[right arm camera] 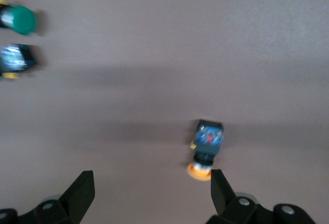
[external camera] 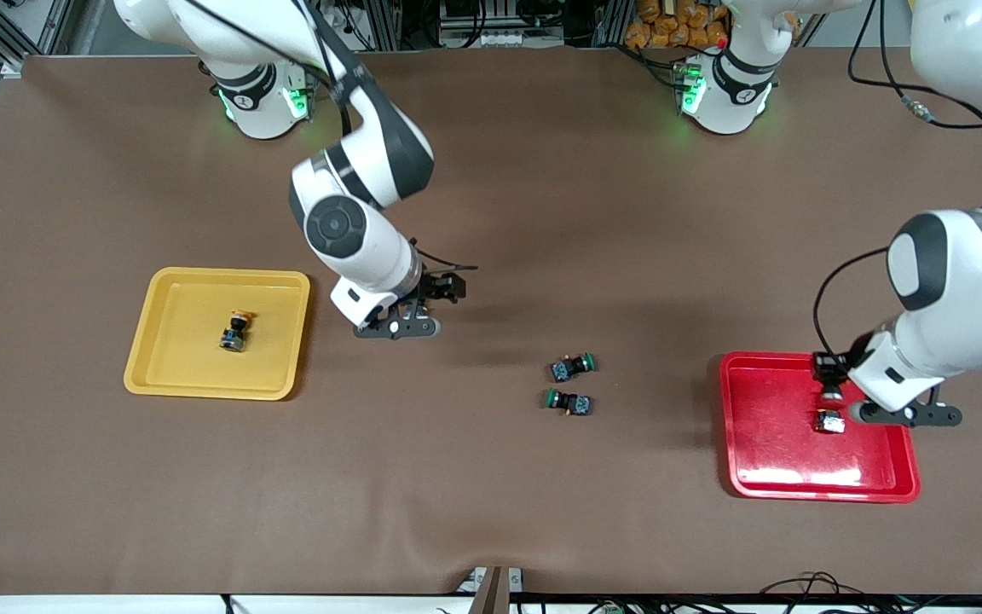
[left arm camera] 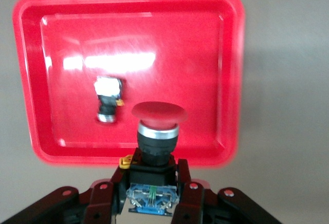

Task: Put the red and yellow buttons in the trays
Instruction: 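Carry the red button to the red tray while the right gripper grasps, then release the red button while the right gripper carries the orange button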

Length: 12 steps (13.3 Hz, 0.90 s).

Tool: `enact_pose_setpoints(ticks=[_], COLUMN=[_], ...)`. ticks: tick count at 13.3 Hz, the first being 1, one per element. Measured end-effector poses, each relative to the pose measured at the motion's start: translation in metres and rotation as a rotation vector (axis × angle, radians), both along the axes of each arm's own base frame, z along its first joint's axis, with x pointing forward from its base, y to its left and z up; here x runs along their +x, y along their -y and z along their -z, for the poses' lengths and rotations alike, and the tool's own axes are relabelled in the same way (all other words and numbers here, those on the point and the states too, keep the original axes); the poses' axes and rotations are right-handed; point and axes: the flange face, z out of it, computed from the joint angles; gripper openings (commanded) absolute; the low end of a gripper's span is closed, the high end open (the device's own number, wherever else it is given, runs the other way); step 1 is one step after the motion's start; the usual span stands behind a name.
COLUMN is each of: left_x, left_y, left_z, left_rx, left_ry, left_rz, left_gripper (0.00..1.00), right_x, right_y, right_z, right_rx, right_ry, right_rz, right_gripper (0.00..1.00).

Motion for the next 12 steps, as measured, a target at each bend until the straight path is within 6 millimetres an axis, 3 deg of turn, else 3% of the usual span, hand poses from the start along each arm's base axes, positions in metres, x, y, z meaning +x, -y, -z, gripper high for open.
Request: enact_pose_setpoints(ticks=[5, 8, 9, 10, 11, 12], left_x=[0.022, 0.023, 0.023, 0.022, 0.022, 0.022], left_y=[0.010, 0.011, 0.011, 0.011, 0.011, 0.011], left_z=[0.094, 0.126, 0.131, 0.136, 0.138, 0.138], left_rx=[-0.002, -0.002, -0.002, -0.002, -0.002, -0.001], left_ry=[0.096, 0.110, 0.108, 0.105, 0.103, 0.102], left_rz=[0.026, 0.029, 0.029, 0.029, 0.029, 0.029], left_gripper=[0.00, 0.00, 0.29, 0.99, 1.00, 1.00], right_x=[-0.012, -0.018, -0.020, -0.023, -0.026, -0.028], right_y=[0.026, 0.028, 0.029, 0.030, 0.032, 0.033], right_z=[0.096, 0.119, 0.122, 0.125, 0.129, 0.132], right_rx=[-0.026, -0.041, -0.043, -0.043, -0.045, -0.048], right_ry=[0.074, 0.066, 0.069, 0.075, 0.079, 0.077], right_rz=[-0.036, -0.041, -0.040, -0.039, -0.038, -0.038], right_gripper=[1.00, 1.00, 0.98, 0.84, 0.66, 0.39])
